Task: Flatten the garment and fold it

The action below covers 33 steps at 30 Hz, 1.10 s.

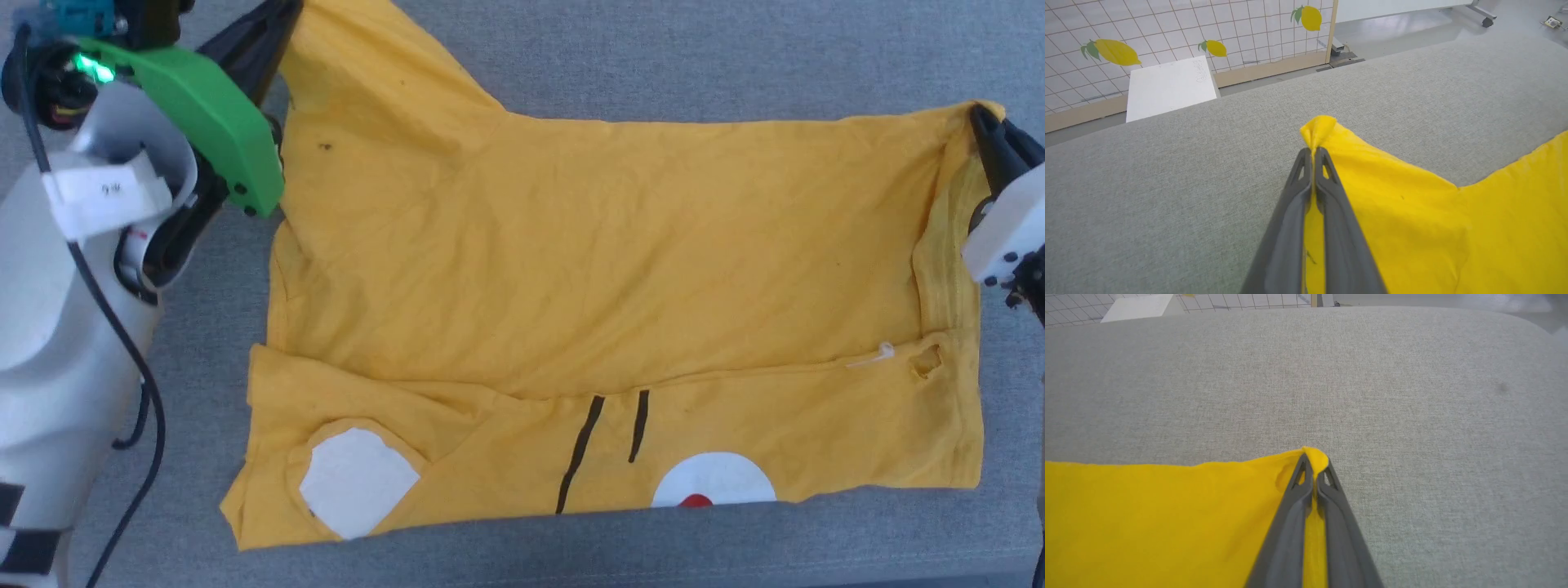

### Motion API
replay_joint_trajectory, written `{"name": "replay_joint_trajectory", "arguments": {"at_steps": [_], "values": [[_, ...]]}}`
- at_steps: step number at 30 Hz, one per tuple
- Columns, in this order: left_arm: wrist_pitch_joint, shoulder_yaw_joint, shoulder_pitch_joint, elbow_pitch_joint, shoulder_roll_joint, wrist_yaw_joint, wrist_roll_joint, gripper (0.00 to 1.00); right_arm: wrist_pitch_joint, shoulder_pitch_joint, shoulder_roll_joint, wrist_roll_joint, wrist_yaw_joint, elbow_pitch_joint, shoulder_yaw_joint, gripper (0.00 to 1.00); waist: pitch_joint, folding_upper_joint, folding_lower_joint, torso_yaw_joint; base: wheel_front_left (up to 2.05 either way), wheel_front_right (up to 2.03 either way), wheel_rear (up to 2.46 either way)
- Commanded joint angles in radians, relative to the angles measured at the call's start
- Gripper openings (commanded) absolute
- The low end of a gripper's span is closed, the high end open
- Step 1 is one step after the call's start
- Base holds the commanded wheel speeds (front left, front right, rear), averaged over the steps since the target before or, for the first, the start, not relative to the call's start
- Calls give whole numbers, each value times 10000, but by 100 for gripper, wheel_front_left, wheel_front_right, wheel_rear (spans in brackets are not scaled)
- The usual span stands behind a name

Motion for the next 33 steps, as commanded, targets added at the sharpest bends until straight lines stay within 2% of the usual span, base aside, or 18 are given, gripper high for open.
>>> {"name": "replay_joint_trajectory", "arguments": {"at_steps": [1, 4, 7, 14, 25, 33], "values": [[-227, 105, 305, -158, 69, -28, -160, 0, -142, 213, -49, 132, -17, -99, 24, 0, -268, 0, 0, 199, 0, 0, 0], [-653, 326, 941, -601, 158, 71, -387, 0, -358, 537, -81, 348, -17, -236, -46, 0, -505, 0, 0, 312, 0, 0, 0], [-1063, 704, 2416, -1858, 478, 388, -885, 0, -649, 1364, -6, 802, -17, -575, -341, 0, -981, 0, 0, 513, 0, 0, 0], [-1163, 1019, 3800, -3085, 735, 837, -1386, 0, -851, 2183, 200, 1224, -17, -1002, -723, 0, -1303, 0, 0, 669, 0, 0, 0], [-1442, 1350, 6129, -4098, 923, 1383, -2208, 0, -850, 3532, 642, 1623, -17, -1423, -1324, 0, -1889, 0, 0, 777, 0, 0, 0], [-1603, 1461, 7225, -4563, 999, 1539, -2596, 0, -765, 4327, 1056, 1718, -17, -1813, -1861, 0, -2013, 0, 0, 844, 0, 0, 0]]}}
